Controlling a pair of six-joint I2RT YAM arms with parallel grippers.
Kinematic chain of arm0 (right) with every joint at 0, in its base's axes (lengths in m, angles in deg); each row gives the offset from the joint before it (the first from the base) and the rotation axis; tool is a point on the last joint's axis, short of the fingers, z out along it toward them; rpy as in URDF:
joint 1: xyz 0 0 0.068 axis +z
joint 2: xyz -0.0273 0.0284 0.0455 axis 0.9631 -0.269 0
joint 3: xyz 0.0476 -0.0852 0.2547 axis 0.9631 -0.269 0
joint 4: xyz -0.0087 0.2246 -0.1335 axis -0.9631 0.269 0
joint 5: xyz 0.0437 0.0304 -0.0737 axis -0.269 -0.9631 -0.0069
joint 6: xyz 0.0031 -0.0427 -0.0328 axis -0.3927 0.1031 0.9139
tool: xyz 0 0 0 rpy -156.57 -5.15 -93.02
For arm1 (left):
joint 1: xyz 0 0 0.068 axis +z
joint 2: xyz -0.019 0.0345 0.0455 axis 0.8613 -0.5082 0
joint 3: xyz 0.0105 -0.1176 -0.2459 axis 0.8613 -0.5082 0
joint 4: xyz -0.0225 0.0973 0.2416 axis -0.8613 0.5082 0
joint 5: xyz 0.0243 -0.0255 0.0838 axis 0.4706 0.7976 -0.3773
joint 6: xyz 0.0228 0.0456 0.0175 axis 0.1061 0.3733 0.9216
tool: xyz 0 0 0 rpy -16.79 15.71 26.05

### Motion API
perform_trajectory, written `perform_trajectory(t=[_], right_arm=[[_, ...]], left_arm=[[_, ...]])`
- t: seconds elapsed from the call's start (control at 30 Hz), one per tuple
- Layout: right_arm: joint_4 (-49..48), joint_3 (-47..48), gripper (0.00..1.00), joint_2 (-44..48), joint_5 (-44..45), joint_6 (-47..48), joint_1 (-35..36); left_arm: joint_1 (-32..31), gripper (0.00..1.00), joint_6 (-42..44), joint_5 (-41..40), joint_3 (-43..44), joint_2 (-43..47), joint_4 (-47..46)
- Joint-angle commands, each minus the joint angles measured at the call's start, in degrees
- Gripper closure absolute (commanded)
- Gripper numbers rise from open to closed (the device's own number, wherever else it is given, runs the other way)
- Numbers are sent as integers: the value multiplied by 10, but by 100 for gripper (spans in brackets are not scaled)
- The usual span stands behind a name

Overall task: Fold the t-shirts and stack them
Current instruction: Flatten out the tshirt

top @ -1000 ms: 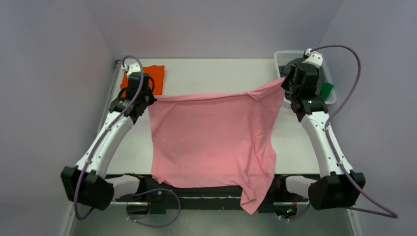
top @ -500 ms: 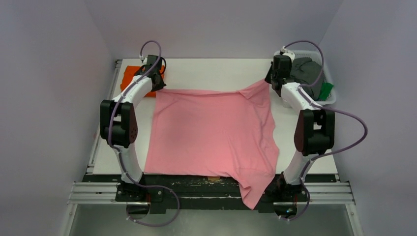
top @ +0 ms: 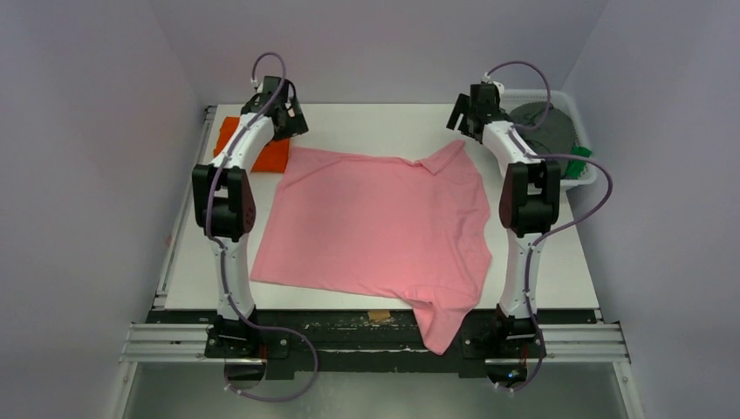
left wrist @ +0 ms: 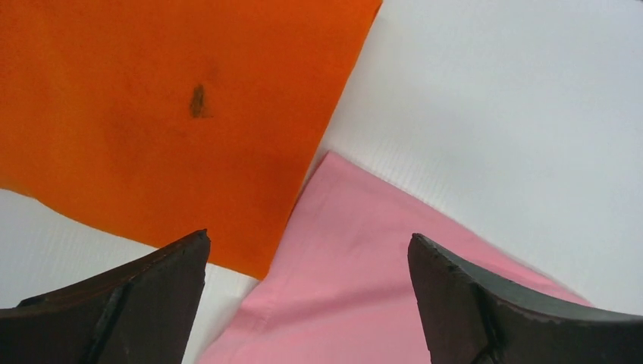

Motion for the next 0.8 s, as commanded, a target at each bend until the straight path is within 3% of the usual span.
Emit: perform_trajectory(t=[0.0,0.23,0.43,0.6,0.77], right_arm=[[30,-30,11,93,-31,-3,5],[-15,-215,7,187,-159,-66,19],[-30,-232,7,152,-203,-90,35],[-62,-230,8,109,-222,-117,38],[-86,-218,9,72,-234,-124,41]], left_arm=[[0,0,0,58,-14,100,7],[-35,0,-30,187,-287,254,-85],[-68,0,-47,211,-446,329,-143],[-83,0,-63,241,-519,325,-188],[-83,0,-64,234,-532,300,-188]])
